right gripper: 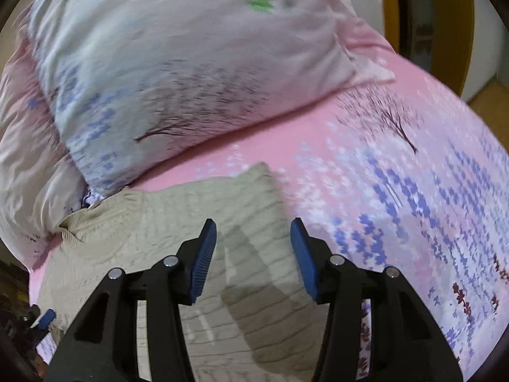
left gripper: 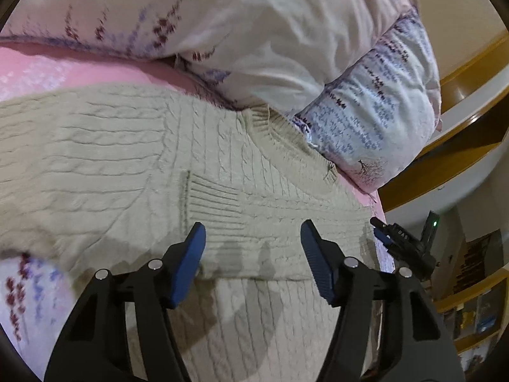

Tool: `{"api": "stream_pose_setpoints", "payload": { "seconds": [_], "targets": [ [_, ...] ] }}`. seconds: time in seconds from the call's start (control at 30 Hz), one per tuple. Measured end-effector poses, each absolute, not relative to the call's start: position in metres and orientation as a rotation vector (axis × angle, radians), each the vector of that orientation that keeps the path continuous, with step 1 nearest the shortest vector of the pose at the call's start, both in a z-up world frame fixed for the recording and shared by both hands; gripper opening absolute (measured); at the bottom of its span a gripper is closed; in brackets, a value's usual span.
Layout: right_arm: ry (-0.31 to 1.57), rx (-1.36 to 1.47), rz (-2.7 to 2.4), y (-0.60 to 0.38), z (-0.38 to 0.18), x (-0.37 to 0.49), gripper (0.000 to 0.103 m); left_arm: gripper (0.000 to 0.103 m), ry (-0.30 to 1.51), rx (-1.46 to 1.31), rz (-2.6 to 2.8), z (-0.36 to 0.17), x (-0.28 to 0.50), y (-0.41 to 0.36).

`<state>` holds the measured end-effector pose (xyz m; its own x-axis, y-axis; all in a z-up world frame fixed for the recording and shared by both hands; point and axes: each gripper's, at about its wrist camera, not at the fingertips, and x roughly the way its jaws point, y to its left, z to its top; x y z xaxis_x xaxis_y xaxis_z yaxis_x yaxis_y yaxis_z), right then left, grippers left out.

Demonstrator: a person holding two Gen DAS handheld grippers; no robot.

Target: Fold small clothes

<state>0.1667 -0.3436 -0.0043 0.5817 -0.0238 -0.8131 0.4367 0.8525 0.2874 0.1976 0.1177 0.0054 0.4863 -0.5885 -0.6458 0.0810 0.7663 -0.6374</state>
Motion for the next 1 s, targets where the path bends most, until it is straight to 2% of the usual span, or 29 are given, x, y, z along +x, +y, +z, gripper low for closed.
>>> {"api": "stream_pose_setpoints", "payload": {
  "seconds": [0.13, 0.37, 0.4, 0.43, 0.5, 0.57, 0.6, 0.63, 0.83, 1.0],
  "targets": [
    [0.953, 0.546, -0.237, -0.348, -0.016, 0.177, 0.05, 0.049, 1.015, -0.567, -0.362, 0.002, 0.206, 0.12],
    [0.955, 0.491, -0.181, -0.339, -0.018, 0.185, 0.05, 0.049, 1.015, -0.567, -0.271, 0.0, 0.211, 0.136],
    [0.954, 0.48, -0.18, -0.337, -0.019, 0.186, 0.048, 0.049, 1.037, -0.578, -0.288, -0.004, 0.213, 0.135],
    [0.951, 0.47, -0.177, -0.336, -0.019, 0.186, 0.041, 0.049, 1.03, -0.573, -0.29, -0.005, 0.214, 0.133],
    [0.947, 0.461, -0.172, -0.332, -0.022, 0.189, 0.033, 0.049, 1.022, -0.56, -0.288, -0.005, 0.216, 0.131],
    [0.936, 0.463, -0.168, -0.331, -0.022, 0.19, 0.021, 0.042, 1.019, -0.583, -0.304, -0.006, 0.216, 0.131],
    [0.93, 0.461, -0.163, -0.332, -0.021, 0.19, 0.013, 0.034, 1.026, -0.578, -0.308, -0.007, 0.217, 0.128],
    [0.921, 0.46, -0.156, -0.331, -0.02, 0.19, 0.012, 0.025, 1.032, -0.573, -0.31, -0.01, 0.218, 0.126],
    [0.887, 0.493, -0.17, -0.335, -0.021, 0.185, 0.009, 0.008, 1.056, -0.587, -0.352, -0.019, 0.226, 0.119],
    [0.816, 0.55, -0.219, -0.344, -0.016, 0.176, 0.008, 0.007, 0.977, -0.569, -0.393, -0.006, 0.238, 0.118]
  ]
}}
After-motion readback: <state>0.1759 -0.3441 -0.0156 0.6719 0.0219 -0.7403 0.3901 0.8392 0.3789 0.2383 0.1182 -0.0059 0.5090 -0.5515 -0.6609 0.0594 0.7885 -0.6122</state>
